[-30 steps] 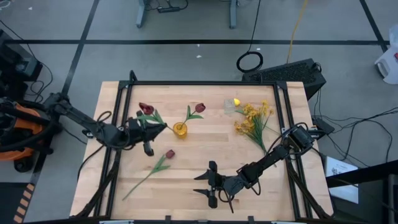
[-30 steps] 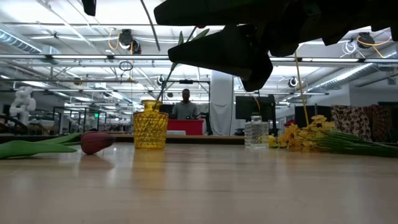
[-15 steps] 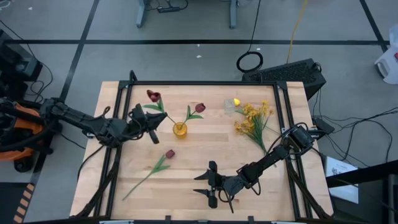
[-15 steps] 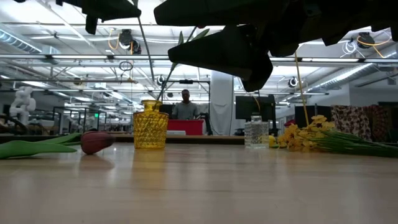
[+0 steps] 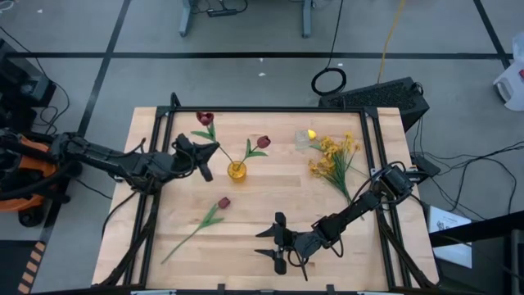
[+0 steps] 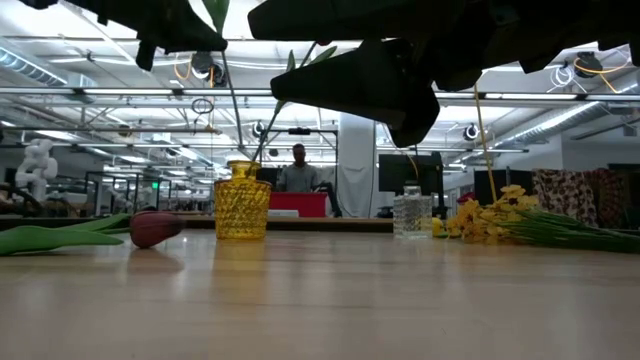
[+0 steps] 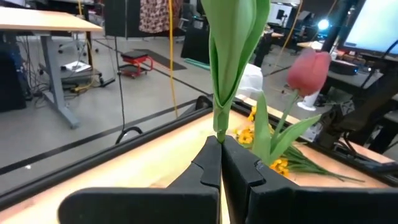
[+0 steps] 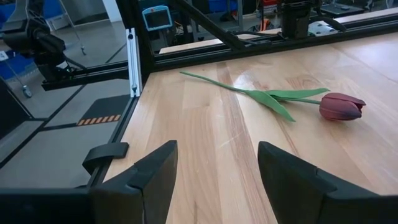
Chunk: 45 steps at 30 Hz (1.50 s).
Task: Sort flowers into vase by color
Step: Put the violet tulip into the yellow vase
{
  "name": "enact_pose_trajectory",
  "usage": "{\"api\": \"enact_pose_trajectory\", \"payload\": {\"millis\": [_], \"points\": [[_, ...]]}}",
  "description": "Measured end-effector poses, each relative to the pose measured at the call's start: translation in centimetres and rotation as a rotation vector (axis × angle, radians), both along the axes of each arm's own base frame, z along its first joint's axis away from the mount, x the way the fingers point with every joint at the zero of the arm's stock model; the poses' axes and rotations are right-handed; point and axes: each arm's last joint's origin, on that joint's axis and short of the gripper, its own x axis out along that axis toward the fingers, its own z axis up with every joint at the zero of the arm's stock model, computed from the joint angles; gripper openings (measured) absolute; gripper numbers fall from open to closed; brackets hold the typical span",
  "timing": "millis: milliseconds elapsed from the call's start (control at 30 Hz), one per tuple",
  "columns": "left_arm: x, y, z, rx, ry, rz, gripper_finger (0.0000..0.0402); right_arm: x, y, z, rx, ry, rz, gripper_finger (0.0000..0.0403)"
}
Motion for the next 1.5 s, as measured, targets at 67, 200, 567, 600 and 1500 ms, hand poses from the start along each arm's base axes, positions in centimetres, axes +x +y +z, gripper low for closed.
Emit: {"api": "enact_pose_trajectory", "payload": {"millis": [67,200,567,600,1500], "points": [[0.0,0.2,0.0,-0.001,-0.001,0.008,0.0003,0.0,0.0,0.0,-0.002,0.0,0.001,0.0215],[0.3,0.6,-0.2,-0.018,0.0,0.045,0.0003,0.0,0.0,0.0,-0.002,-0.001,0.001,0.0215],[-0.2,1.0,-3.9,-0.084,-0.116,0.09,0.0003,0.0,0.0,0.0,0.0,-0.004,0.001,0.0215],[-0.2,1.0,-4.1,-0.084,-0.115,0.09,0.0003,0.0,0.0,0.0,0.0,-0.004,0.001,0.0215],[1.2,0.6,-7.8,-0.191,-0.051,0.129,0.0013,0.0,0.0,0.0,-0.001,-0.002,0.001,0.0215]]}}
